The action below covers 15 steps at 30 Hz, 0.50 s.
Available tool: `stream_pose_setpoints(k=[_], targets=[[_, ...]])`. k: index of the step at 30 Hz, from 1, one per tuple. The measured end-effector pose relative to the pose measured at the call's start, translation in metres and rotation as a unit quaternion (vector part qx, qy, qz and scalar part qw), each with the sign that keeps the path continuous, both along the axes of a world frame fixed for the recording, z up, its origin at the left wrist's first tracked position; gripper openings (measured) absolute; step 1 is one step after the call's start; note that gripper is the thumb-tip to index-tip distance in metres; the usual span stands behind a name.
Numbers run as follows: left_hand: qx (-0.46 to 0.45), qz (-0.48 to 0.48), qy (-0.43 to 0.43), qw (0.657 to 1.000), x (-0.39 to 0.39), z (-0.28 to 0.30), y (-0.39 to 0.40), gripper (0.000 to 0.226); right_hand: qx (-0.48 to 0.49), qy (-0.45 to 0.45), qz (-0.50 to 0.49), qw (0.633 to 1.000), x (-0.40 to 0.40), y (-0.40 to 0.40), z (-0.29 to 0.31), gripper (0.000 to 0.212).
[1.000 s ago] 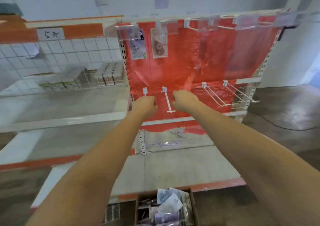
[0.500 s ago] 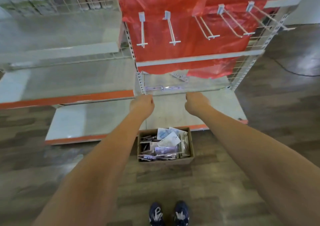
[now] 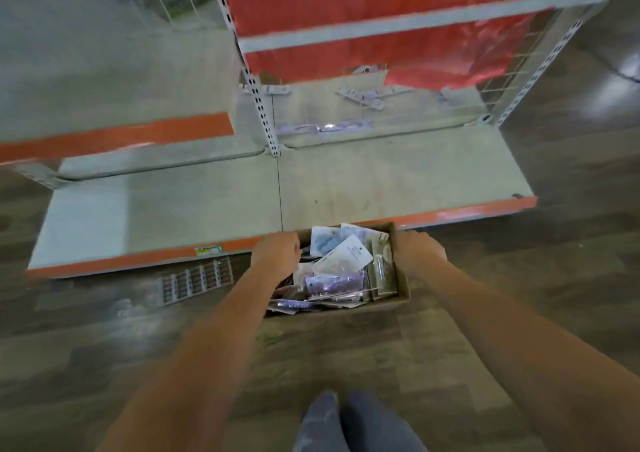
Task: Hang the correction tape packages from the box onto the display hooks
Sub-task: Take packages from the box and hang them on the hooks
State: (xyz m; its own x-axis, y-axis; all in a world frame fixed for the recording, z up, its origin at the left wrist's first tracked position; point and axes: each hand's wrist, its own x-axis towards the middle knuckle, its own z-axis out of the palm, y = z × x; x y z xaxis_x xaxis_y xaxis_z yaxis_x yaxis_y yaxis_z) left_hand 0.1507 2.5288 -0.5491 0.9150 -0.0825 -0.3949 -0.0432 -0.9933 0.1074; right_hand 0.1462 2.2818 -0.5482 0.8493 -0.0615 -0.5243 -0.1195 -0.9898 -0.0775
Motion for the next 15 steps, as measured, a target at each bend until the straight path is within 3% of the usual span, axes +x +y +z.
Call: stream_pose_setpoints(k=[8,15], targets=[[-0.025,-0.021,0.014,0.999,0.011,-0.173,-0.013,0.022,-0.014,0.022,-0.036,0.999,-0.003,-0.004,-0.175,0.032],[-0.061,0.004,-0.038,0.997,0.027,-0.243,-0.029,0.032,0.011,-0.003,-0.076,0.997,0.006,-0.007,-0.259,0.030]])
